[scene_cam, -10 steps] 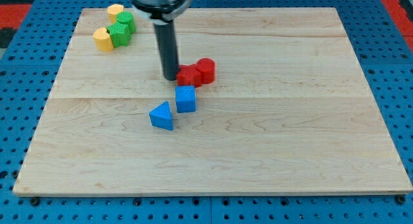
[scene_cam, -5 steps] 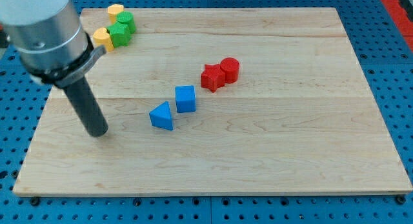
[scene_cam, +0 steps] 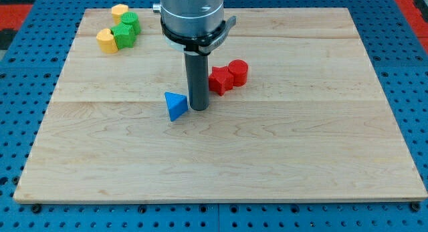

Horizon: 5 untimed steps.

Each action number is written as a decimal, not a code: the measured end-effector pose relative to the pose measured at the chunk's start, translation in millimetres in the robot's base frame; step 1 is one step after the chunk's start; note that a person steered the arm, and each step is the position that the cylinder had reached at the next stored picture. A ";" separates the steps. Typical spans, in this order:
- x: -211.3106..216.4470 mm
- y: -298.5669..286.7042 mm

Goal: Push the blue blocks and the red blocks to the center of the board

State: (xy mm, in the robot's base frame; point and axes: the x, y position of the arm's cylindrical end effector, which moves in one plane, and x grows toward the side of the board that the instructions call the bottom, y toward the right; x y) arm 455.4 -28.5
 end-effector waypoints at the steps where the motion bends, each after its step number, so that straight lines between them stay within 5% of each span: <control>1: 48.5 -15.7; 2: 24.1 -60.7; 5: -3.6 -54.0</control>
State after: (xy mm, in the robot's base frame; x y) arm 451.8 -82.5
